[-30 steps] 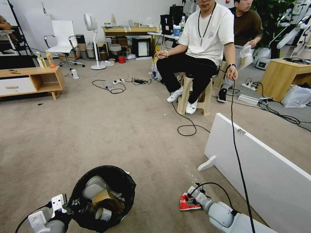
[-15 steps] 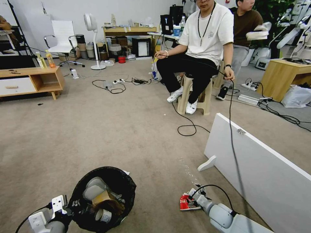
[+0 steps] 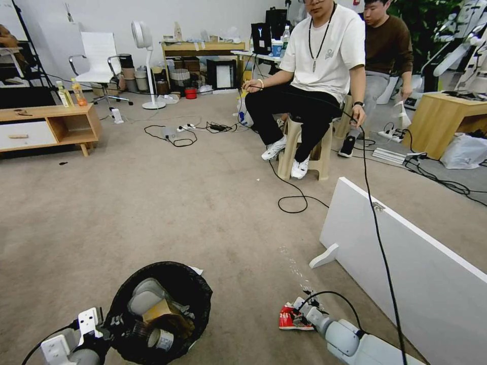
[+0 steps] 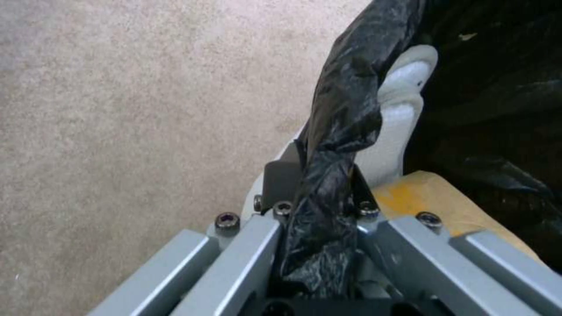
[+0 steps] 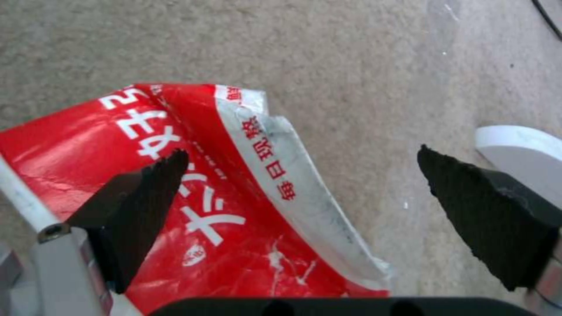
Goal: Pick up the trash bin and place the garbage on the floor into it.
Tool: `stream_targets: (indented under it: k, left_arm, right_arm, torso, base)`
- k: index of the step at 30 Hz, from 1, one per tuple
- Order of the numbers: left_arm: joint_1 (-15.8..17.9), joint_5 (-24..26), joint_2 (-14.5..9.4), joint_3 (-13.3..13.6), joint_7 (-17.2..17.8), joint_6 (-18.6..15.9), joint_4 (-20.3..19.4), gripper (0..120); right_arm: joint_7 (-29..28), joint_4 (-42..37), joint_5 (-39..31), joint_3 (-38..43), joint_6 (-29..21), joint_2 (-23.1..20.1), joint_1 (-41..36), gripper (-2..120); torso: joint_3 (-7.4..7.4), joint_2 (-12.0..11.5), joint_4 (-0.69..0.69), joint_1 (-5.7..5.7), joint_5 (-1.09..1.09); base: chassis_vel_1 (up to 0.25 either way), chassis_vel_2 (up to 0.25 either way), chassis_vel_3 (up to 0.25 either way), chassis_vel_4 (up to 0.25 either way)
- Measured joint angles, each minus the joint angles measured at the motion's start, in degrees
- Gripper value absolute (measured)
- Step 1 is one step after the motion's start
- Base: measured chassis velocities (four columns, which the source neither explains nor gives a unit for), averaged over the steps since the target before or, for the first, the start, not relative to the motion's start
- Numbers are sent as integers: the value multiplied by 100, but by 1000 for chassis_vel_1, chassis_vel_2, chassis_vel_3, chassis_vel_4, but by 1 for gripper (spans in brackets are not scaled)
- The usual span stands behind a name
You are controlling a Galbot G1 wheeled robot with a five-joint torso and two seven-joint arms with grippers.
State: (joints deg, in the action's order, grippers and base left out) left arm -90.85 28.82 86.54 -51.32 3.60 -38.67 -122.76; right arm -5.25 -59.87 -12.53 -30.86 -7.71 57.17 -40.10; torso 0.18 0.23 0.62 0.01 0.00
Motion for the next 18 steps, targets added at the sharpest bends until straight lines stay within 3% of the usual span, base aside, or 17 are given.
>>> stream_targets:
  k: [8,18]
  left_arm:
    - [1,-3,6,-5,4,-1,0,2]
    - [24,2,-10,-6,9,-2,47,2]
  right_arm:
    - [62,219,13,-52,189,143,-2,95]
    - [161,382,31,-89,381,237,-41,59]
  torso:
    - [0,0,0,0,-2]
    - [-1,2,-1,0,-1]
  base:
    - [0,0,0,0]
    - [0,0,0,0]
